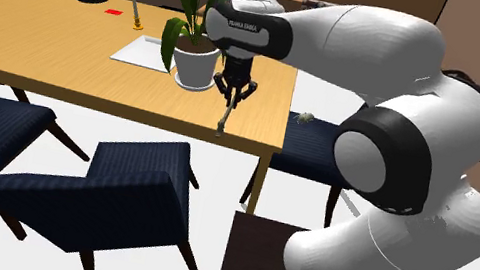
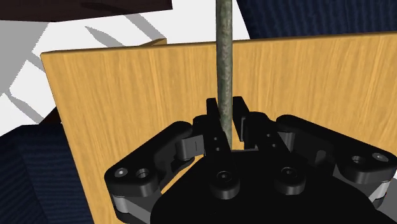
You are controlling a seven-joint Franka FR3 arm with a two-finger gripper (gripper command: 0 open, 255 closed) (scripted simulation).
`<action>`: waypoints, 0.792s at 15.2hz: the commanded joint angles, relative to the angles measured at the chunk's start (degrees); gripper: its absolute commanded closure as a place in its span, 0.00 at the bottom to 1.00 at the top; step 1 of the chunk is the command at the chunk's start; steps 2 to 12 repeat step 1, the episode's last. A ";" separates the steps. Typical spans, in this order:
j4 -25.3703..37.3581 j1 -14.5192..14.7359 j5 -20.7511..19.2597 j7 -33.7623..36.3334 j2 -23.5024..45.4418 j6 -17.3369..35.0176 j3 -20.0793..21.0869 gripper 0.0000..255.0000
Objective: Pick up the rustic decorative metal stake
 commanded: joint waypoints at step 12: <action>0.38 -0.02 0.02 -0.01 -0.06 -0.45 -0.03 1.00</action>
